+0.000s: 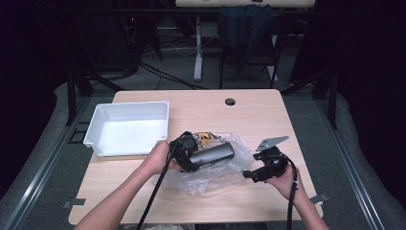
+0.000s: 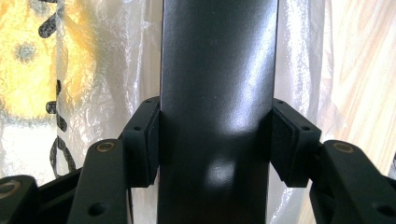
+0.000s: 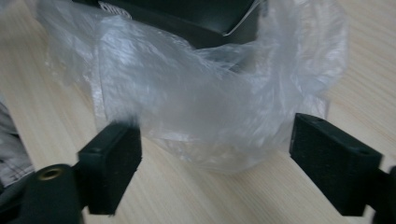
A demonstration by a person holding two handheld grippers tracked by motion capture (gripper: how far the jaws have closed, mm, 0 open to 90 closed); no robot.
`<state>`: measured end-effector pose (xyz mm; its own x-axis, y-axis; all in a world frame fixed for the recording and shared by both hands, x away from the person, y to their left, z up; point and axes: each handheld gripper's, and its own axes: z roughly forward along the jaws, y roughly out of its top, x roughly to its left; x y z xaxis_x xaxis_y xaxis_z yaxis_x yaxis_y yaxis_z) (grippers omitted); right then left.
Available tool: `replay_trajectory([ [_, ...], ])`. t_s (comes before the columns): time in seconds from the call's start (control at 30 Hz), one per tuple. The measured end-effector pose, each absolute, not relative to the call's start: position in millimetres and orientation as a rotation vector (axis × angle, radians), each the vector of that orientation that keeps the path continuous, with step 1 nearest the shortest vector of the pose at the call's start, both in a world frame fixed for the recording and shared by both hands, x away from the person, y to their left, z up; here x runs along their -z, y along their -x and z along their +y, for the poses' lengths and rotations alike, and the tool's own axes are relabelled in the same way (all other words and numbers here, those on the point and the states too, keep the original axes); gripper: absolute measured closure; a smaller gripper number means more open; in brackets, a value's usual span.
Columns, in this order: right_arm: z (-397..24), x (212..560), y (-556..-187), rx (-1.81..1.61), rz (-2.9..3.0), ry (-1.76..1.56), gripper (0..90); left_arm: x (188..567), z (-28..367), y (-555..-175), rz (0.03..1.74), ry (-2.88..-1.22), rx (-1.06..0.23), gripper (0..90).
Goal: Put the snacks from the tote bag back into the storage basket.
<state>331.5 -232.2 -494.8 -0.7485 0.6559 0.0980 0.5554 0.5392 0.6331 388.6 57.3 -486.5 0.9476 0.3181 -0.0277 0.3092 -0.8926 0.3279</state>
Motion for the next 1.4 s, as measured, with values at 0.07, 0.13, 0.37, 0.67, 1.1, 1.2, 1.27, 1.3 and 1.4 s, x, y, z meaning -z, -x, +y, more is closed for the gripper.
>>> replay_trajectory([
  [0.07, -220, 501, -336, -0.947, 2.631, -1.034, 29.4, 485, 56, -390, 0.469, -2.76, -0.036, 43.3],
  [0.13, -212, 506, -341, -0.875, 2.622, -1.062, 47.0, 484, 57, -391, 0.475, -2.75, -0.028, 43.3],
  [0.37, -204, 519, -351, -0.795, 2.644, -1.104, 88.6, 480, 60, -395, 0.512, -2.706, -0.004, 43.3],
  [0.67, -200, 529, -348, -0.595, 2.691, -1.057, 90.0, 475, 70, -400, 0.575, -2.636, 0.015, 43.3],
  [1.1, -189, 502, -337, -0.824, 2.645, -0.922, 34.4, 472, 71, -404, 0.625, -2.61, 0.008, 43.3],
  [1.2, -175, 499, -333, -0.86, 2.644, -0.851, 30.6, 472, 68, -404, 0.618, -2.608, 0.016, 43.3],
  [1.27, -165, 499, -334, -0.849, 2.659, -0.825, 28.5, 472, 66, -405, 0.615, -2.61, 0.022, 43.3],
  [1.3, -161, 500, -336, -0.855, 2.654, -0.817, 28.3, 472, 65, -404, 0.621, -2.604, 0.025, 43.3],
  [1.4, -151, 506, -342, -0.847, 2.649, -0.824, 28.2, 473, 63, -404, 0.621, -2.598, 0.024, 43.3],
])
